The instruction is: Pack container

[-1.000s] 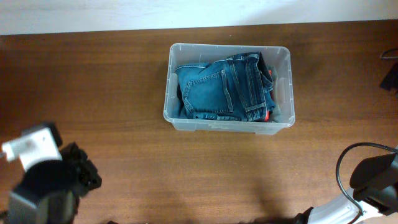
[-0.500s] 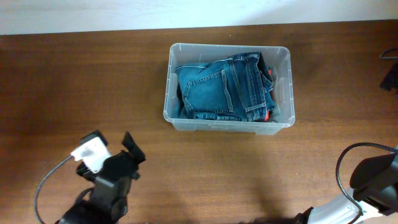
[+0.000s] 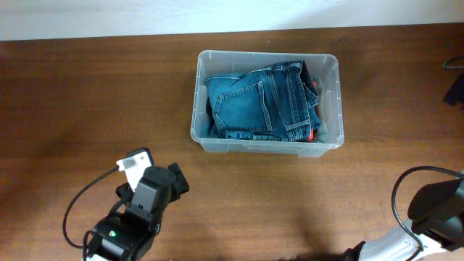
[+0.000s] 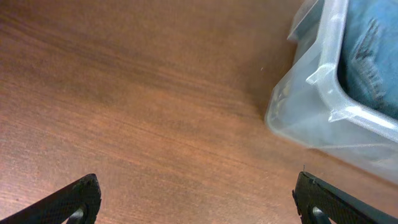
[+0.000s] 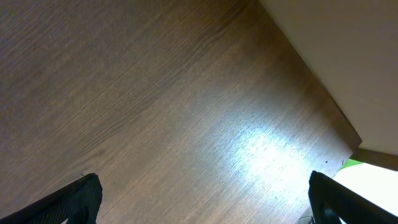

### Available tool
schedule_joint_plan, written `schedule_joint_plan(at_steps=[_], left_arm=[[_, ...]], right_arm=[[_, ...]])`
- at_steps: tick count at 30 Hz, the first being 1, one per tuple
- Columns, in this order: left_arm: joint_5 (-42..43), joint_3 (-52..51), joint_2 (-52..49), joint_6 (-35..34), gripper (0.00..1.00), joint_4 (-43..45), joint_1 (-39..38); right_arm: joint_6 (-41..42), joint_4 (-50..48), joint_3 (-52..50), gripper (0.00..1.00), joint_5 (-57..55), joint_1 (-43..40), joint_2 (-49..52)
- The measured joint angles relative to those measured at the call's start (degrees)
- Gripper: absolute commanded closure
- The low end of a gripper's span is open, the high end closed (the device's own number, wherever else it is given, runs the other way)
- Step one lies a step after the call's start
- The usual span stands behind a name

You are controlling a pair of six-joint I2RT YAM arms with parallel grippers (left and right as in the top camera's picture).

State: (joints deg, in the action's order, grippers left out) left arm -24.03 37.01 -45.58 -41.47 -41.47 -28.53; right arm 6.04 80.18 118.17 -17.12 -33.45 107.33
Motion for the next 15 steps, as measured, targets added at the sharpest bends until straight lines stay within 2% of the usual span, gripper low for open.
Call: schedule_joint_plan(at_steps=[9, 15], left_arm=[[1.3, 0.0, -3.4, 0.0, 0.01, 0.7, 0.0], [2.5, -1.0, 3.5, 0.0, 0.01, 5.3, 0.3]], right_arm=[[0.0, 0.0, 0.0, 0.02, 0.0, 0.0, 0.0], [0.0, 0.0, 0.0, 0.02, 0.0, 0.0, 0.0]])
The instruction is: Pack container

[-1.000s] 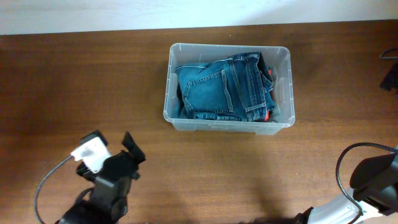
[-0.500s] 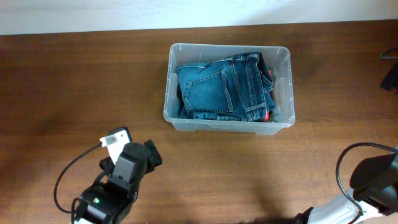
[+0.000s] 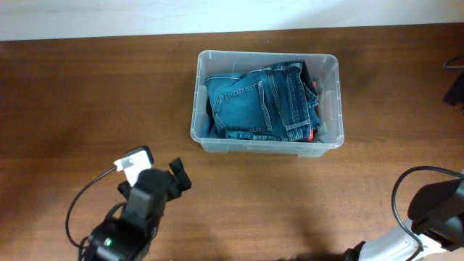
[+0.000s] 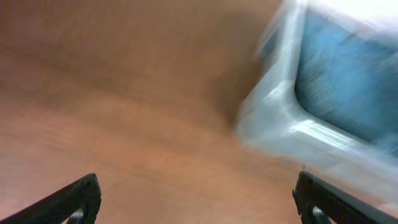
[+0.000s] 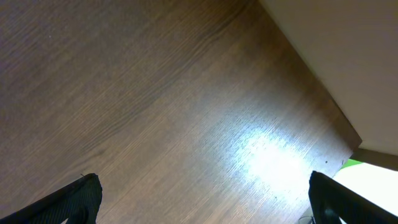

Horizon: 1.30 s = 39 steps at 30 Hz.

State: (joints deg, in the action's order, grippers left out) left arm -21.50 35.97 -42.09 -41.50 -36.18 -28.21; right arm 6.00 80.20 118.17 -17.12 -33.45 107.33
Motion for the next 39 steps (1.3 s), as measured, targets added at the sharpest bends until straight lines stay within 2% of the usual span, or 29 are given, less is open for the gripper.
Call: schedule_joint_plan(at_steps=[7, 14, 19, 22, 30, 39], left_arm=[[4.6, -8.8, 16.7, -0.2, 0.01, 12.9, 7.6], [12.7, -20.4, 24.4, 0.5, 0.01, 27.5, 16.8], [19.9, -26.9, 26.1, 5.8, 0.01, 37.8, 21.4], [24.2, -28.3, 27.5, 12.5, 0.01, 42.1, 22.5], [27.8, -28.6, 29.7, 27.1, 0.01, 40.1, 22.8], [28.4, -31.2, 32.8, 30.8, 0.00, 37.7, 25.0]], right_arm=[[0.0, 0.0, 0.0, 0.02, 0.0, 0.0, 0.0], [0.0, 0.0, 0.0, 0.02, 0.0, 0.0, 0.0], [0.0, 0.0, 0.0, 0.02, 0.0, 0.0, 0.0], [0.0, 0.0, 0.0, 0.02, 0.0, 0.0, 0.0], [0.0, 0.0, 0.0, 0.02, 0.0, 0.0, 0.0], [0.0, 0.0, 0.0, 0.02, 0.0, 0.0, 0.0]])
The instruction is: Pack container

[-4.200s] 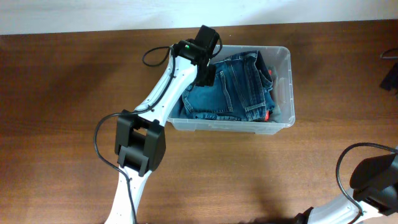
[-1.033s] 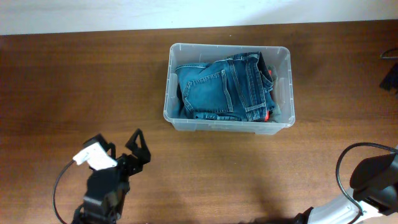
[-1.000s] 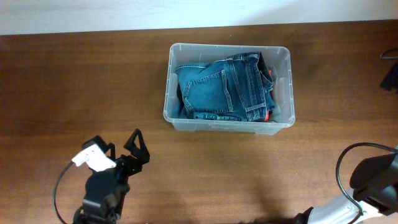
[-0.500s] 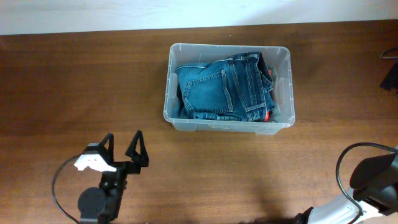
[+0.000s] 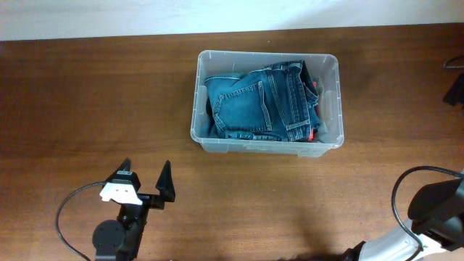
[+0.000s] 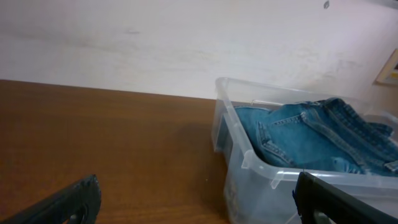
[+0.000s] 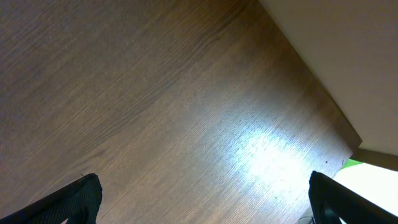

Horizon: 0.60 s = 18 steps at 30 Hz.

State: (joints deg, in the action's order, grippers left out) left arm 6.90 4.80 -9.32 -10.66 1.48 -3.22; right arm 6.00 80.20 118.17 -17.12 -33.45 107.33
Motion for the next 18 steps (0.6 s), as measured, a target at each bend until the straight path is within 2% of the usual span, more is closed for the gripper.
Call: schedule_joint_plan(at_steps=[11, 18], left_arm=[[-2.2, -4.0, 5.1, 1.1, 0.01, -4.3, 0.0], [-3.4, -4.0, 7.7, 9.9, 0.01, -5.6, 0.0]], right_arm=[[0.0, 0.0, 0.0, 0.02, 0.0, 0.0, 0.0], [0.0, 0.0, 0.0, 0.02, 0.0, 0.0, 0.0]])
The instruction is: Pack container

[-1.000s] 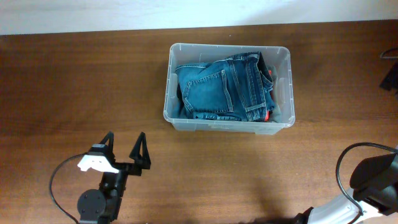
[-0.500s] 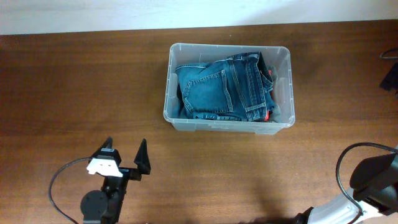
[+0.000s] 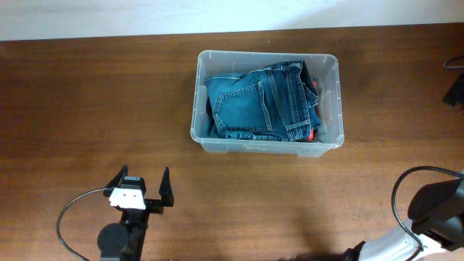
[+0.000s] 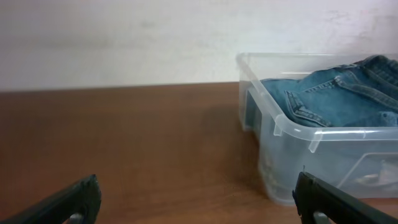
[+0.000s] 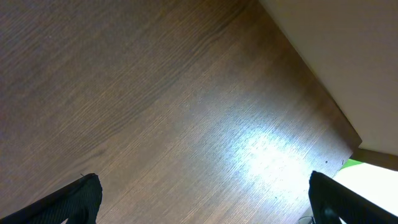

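Observation:
A clear plastic container (image 3: pixel 330 80) stands at the table's back centre, with folded blue jeans (image 3: pixel 261 101) filling it; a bit of red and black fabric shows at its right side. In the left wrist view the container (image 4: pixel 292 127) and the jeans (image 4: pixel 336 93) are at the right. My left gripper (image 3: pixel 139 187) is open and empty at the front left, pointing level toward the back wall, well short of the container. My right gripper (image 5: pixel 202 199) is open over bare wood with nothing between its fingers; in the overhead view only its arm shows at the bottom right corner.
The brown wooden table (image 3: pixel 87 109) ends at a white wall along the back. A black cable (image 3: pixel 72 217) loops beside the left arm. A dark object (image 3: pixel 455 90) sits at the right edge. The table's edge (image 5: pixel 311 81) runs diagonally in the right wrist view.
My left gripper has turned a little and sits slightly lower in the overhead view; its camera now looks more squarely at the wall, the container nearer the right. The right arm is unchanged.
My left gripper first hung open, pointing down at the table just left of the container's front corner. It then drew back toward the front left and tipped up to face level. The jeans stayed in the container and the right arm stayed still throughout.

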### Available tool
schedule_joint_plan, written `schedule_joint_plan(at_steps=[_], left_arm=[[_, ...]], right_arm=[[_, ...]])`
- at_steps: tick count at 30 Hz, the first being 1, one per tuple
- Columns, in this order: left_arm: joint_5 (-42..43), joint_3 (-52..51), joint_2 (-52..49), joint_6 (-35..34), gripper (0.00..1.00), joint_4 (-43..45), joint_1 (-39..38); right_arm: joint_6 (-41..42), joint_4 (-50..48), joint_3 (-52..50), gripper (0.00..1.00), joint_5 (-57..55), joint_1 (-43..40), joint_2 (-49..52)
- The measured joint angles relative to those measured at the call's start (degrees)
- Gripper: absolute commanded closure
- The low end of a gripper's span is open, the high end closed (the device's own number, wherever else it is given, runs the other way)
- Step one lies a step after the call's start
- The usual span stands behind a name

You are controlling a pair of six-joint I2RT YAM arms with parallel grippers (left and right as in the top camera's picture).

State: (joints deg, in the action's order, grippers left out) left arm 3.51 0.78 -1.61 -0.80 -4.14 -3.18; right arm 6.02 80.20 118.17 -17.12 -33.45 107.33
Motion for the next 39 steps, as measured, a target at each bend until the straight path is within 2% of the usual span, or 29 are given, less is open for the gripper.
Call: schedule_joint_plan(at_steps=[4, 9, 39], left_arm=[[-0.5, 0.0, 0.7, 5.2, 0.01, 0.0, 0.1], [-1.1, 0.0, 0.7, 8.5, 0.01, -0.2, 0.5], [-1.4, 0.0, 0.7, 9.8, 0.00, -0.2, 0.5]], right_arm=[[0.0, 0.0, 0.0, 0.02, 0.0, 0.0, 0.0], [0.0, 0.0, 0.0, 0.02, 0.0, 0.0, 0.0], [0.0, 0.0, 0.0, 0.02, 0.0, 0.0, 0.0]])
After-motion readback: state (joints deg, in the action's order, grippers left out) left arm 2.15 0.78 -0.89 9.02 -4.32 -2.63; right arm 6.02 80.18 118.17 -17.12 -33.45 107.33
